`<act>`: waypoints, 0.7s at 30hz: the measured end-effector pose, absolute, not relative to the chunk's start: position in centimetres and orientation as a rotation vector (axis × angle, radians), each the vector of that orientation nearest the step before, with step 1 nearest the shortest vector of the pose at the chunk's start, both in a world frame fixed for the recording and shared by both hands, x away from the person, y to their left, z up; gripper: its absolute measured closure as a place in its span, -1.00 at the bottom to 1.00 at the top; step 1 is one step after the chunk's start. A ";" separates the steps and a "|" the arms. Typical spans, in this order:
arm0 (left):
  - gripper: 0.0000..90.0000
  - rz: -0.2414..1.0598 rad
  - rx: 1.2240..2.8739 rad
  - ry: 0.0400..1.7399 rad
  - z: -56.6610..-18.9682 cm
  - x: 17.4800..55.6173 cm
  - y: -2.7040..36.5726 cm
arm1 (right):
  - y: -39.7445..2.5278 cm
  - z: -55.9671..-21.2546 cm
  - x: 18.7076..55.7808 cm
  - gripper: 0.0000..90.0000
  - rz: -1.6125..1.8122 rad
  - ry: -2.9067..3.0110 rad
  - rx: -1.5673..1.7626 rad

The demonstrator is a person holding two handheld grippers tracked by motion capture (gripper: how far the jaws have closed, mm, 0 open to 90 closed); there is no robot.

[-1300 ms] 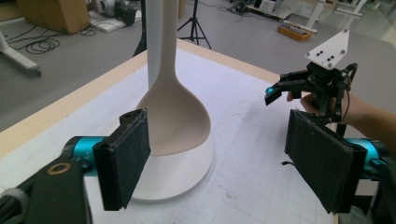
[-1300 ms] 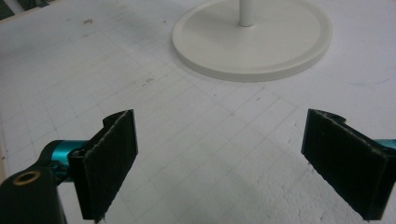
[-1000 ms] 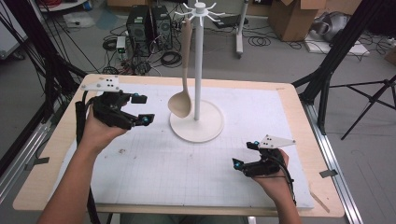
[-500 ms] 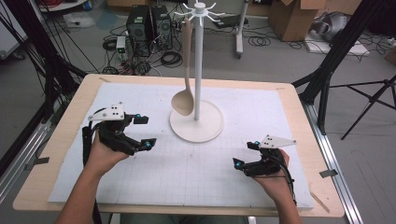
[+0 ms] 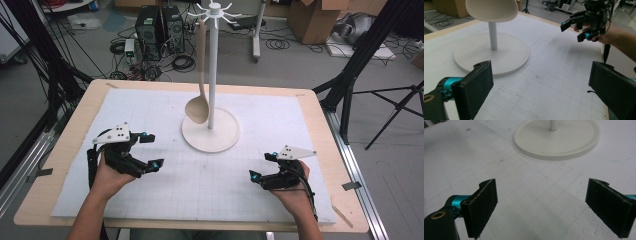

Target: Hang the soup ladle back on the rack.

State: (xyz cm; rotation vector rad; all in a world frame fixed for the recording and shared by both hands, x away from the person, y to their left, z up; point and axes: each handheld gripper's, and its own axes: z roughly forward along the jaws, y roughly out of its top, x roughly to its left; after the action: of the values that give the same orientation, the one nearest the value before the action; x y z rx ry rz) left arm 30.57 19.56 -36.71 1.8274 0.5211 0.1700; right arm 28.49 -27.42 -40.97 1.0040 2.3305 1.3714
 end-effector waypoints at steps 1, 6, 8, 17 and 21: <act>-0.87 0.173 1.832 0.520 -36.9 30.6 19.6 | -27.4 -41.0 28.5 -0.79 1.375 2.330 1.003; -0.96 0.175 1.871 0.519 -38.1 30.7 19.6 | -27.5 -41.0 28.5 -0.79 1.373 2.329 1.013; -0.96 0.173 1.878 0.524 -38.5 30.7 19.6 | -27.6 -41.0 28.5 -0.79 1.376 2.321 1.017; -0.96 0.184 1.885 0.519 -39.3 30.8 19.8 | -28.0 -41.3 28.6 -0.79 1.375 2.310 1.038; -0.96 0.199 1.885 0.528 -39.4 31.0 20.0 | -28.2 -41.5 28.7 -0.79 1.366 2.310 1.047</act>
State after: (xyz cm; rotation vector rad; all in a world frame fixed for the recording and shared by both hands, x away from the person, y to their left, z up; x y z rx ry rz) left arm 30.98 20.02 -39.42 1.8852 0.5279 0.1993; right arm 28.65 -28.18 -41.49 1.0467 2.3096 1.3658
